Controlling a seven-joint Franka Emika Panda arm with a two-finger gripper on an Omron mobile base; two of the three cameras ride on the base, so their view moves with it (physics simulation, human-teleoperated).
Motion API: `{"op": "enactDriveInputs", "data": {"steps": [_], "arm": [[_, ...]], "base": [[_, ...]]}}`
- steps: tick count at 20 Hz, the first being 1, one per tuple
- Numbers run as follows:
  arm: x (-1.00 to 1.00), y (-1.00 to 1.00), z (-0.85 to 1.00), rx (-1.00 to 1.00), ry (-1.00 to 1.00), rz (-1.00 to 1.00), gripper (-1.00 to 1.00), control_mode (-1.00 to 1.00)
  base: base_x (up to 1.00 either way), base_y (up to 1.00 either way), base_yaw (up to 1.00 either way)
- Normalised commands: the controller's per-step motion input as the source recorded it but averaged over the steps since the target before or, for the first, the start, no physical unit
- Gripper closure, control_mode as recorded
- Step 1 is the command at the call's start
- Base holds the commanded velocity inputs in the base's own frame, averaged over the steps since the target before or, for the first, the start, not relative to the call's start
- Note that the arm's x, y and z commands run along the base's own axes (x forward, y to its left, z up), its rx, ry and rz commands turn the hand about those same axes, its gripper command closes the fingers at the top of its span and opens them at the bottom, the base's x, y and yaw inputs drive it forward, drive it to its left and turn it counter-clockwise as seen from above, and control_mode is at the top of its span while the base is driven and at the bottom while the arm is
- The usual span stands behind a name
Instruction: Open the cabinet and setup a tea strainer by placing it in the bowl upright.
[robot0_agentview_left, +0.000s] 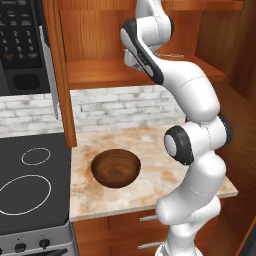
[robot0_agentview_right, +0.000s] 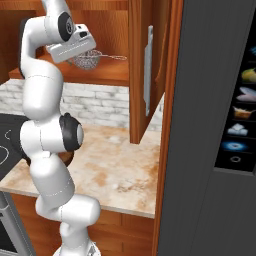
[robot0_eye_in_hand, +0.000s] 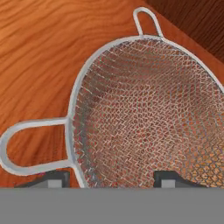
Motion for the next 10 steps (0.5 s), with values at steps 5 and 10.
{"op": "enactDriveInputs", "data": {"steps": [5,10], "arm": [[0.00,0.08,0.00,0.00,0.00,0.03,1.00,-1.00],[0.00,0.10,0.00,0.00,-0.03,0.01,1.00,-1.00]], "base": [[0.00,0.00,0.00],[0.00,0.00,0.00]]}}
